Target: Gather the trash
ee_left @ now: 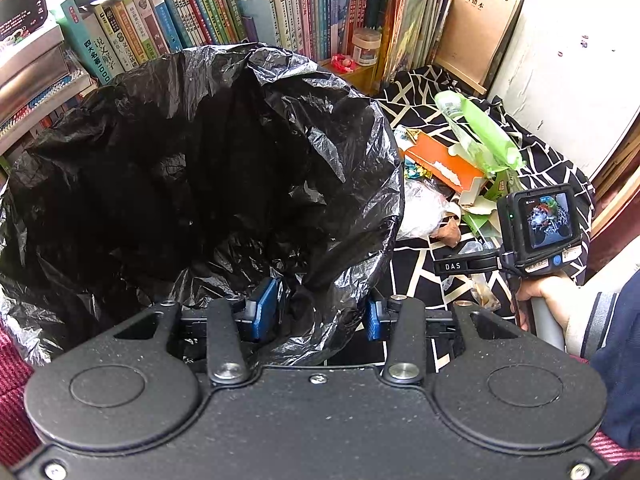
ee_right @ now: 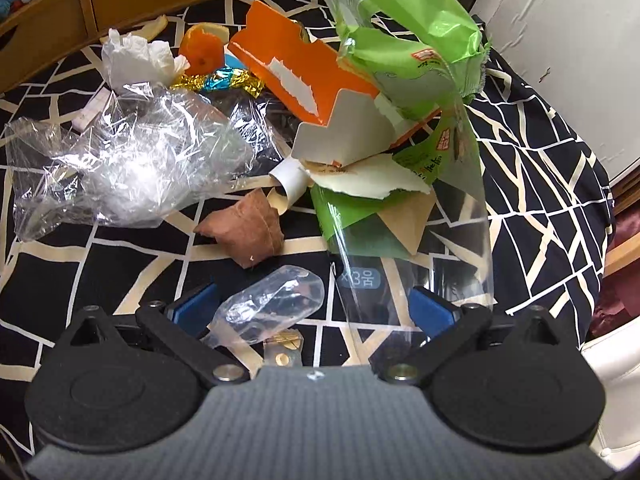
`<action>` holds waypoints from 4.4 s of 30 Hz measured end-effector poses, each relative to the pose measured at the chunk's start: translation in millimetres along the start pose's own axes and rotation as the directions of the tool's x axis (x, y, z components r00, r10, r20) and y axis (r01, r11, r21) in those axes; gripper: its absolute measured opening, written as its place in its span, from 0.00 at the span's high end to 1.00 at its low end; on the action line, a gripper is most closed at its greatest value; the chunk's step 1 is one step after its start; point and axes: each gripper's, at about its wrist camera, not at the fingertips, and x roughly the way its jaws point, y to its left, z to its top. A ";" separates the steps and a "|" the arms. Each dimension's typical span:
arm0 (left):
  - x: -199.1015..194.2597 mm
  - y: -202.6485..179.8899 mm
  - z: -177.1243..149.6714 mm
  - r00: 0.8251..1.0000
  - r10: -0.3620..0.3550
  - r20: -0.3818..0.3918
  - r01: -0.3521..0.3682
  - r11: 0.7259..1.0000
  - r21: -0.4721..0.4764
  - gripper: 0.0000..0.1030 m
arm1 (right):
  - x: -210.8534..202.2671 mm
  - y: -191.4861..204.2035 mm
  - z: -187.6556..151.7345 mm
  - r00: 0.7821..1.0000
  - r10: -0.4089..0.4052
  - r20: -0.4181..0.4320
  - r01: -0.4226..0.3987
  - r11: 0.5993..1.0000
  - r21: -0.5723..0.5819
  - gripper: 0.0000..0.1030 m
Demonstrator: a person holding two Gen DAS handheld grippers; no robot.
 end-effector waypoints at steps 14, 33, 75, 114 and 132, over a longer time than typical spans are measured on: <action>2.9 -1.2 -0.3 1.000 0.012 -0.021 -0.012 1.000 -0.003 0.60 | 6.2 -28.2 -7.2 0.993 0.116 -0.030 -0.109 0.978 0.178 0.00; 6.9 -2.8 -0.9 0.999 0.039 -0.037 -0.039 0.999 0.000 0.56 | 2.2 -30.2 -3.7 0.992 0.116 -0.041 -0.106 0.977 0.187 0.00; 3.3 -5.3 -2.6 1.000 0.010 -0.020 -0.010 1.000 0.017 0.71 | -73.1 -59.3 3.9 0.868 0.455 0.201 -0.497 0.813 0.305 0.74; 2.7 -7.2 -2.1 1.000 0.014 -0.017 -0.014 1.000 0.019 0.71 | -87.4 13.9 4.9 0.890 0.424 0.168 -0.413 0.905 -0.099 0.66; 3.6 -8.5 -3.1 1.000 0.021 -0.012 -0.020 0.999 0.031 0.70 | -214.1 -17.7 57.6 0.523 0.734 0.434 -0.766 0.627 -0.138 0.67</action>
